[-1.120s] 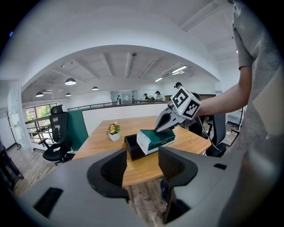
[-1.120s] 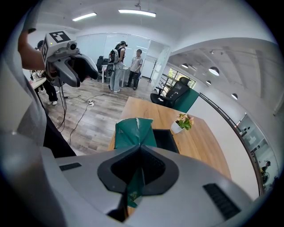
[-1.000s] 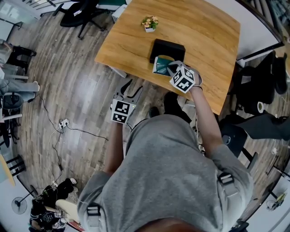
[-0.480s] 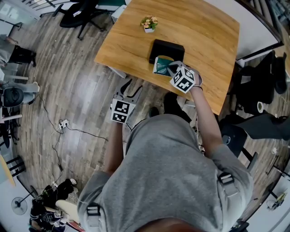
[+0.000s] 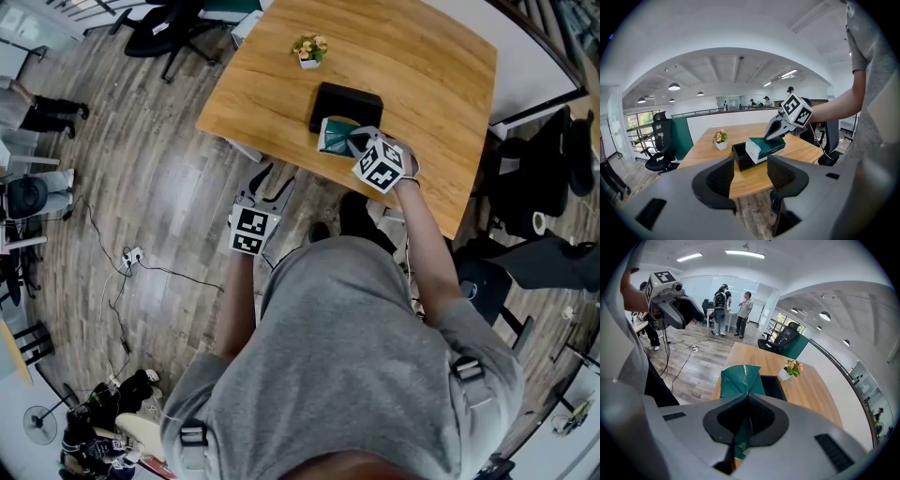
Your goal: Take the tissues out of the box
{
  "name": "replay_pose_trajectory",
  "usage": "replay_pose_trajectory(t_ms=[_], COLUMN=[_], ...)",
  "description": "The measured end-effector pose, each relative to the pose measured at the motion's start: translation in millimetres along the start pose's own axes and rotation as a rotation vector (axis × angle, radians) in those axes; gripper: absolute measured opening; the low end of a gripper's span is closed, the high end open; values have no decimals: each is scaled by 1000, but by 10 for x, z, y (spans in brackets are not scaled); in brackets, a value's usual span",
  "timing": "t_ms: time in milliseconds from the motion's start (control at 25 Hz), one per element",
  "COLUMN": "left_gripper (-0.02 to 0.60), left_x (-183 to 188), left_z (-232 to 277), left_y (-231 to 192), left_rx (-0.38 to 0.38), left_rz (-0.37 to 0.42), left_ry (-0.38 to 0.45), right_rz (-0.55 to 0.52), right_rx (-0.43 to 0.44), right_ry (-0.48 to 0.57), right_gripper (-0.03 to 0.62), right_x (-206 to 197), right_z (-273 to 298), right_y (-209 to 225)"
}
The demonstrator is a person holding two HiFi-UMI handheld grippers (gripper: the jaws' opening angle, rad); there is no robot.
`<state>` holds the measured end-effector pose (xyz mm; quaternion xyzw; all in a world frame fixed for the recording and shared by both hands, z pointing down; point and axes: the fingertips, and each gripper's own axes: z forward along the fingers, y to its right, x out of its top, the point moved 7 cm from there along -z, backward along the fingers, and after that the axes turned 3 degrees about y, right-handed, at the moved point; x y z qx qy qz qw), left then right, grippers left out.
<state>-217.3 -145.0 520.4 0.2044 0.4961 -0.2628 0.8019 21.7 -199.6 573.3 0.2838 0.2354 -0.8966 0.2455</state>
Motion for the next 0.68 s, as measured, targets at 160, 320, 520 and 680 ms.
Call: replay_pose_trajectory(t_ms=[160,320,520,680], left_gripper=[238,239,238,239], left_x=[-1,3,18,33], left_z=[3,2,-6,5], left_y=[2,-8,11,14], left_rx=[-2,0,0,0], left_rz=[3,5,6,7], left_ry=[-2,-2,0,0], right_rz=[-4,-9,-13,-15], right_rx=[-3,-7,-12,-8], right_ry=[-3,-2,-1,-3], right_gripper=[9,9,9,9], right_x=[-5,10,21,12], right_z=[1,-4,-35,-37], right_y=[0,21,23,29])
